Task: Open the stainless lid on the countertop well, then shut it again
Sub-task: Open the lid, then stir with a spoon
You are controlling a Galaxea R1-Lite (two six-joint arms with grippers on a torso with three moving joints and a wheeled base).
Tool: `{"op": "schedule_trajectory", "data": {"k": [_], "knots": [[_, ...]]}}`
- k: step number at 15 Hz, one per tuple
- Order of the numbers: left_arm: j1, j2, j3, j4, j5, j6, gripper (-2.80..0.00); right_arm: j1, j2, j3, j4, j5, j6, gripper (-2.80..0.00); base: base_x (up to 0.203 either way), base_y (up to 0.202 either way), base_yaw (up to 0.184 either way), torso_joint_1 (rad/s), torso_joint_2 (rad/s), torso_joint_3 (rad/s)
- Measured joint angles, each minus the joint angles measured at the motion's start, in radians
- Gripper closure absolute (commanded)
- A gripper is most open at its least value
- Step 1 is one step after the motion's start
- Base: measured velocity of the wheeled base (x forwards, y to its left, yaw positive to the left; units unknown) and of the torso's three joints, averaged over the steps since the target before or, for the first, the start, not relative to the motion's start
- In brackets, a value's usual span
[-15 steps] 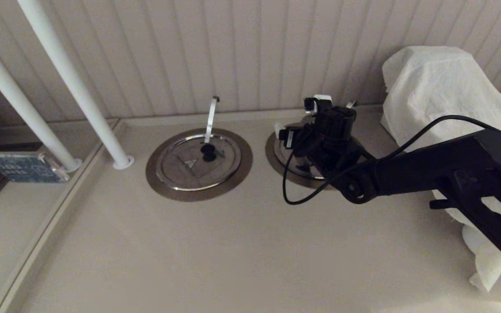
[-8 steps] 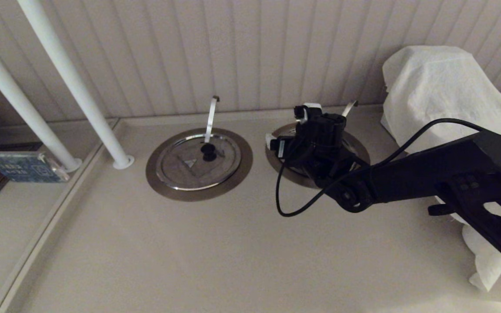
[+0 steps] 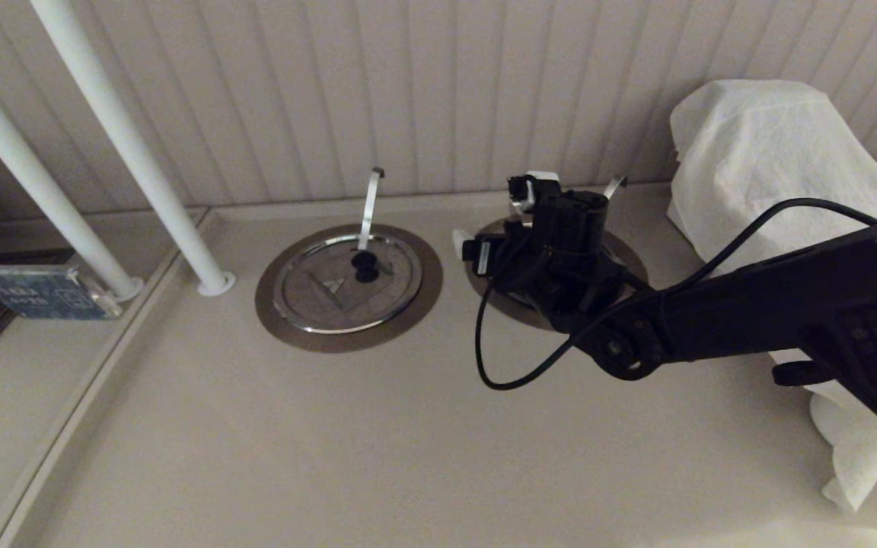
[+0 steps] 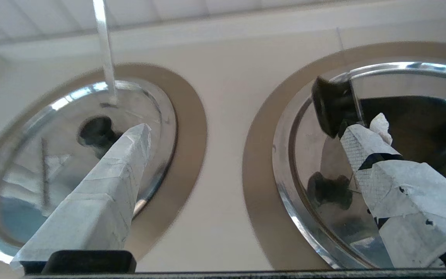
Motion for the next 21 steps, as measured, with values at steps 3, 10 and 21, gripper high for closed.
{"op": "schedule_trajectory", "data": {"k": [3, 10, 21], "knots": [[0.0, 0.0, 0.0, 0.0, 0.0, 0.0, 0.0, 0.009, -0.043, 0.013, 0.002, 0.003, 0.009, -2.8, 0.0, 0.0, 0.0, 0.0, 0.0, 0.0], [0.0, 0.0, 0.0, 0.0, 0.0, 0.0, 0.0, -0.151, -0.139, -0.071, 0.208, 0.006, -0.011, -2.8, 0.0, 0.0, 0.0, 0.0, 0.0, 0.0], [0.0, 0.0, 0.0, 0.0, 0.0, 0.0, 0.0, -0.424, 0.163, -0.521, 0.533, 0.091, 0.075, -2.8, 0.0, 0.0, 0.0, 0.0, 0.0, 0.0]]}}
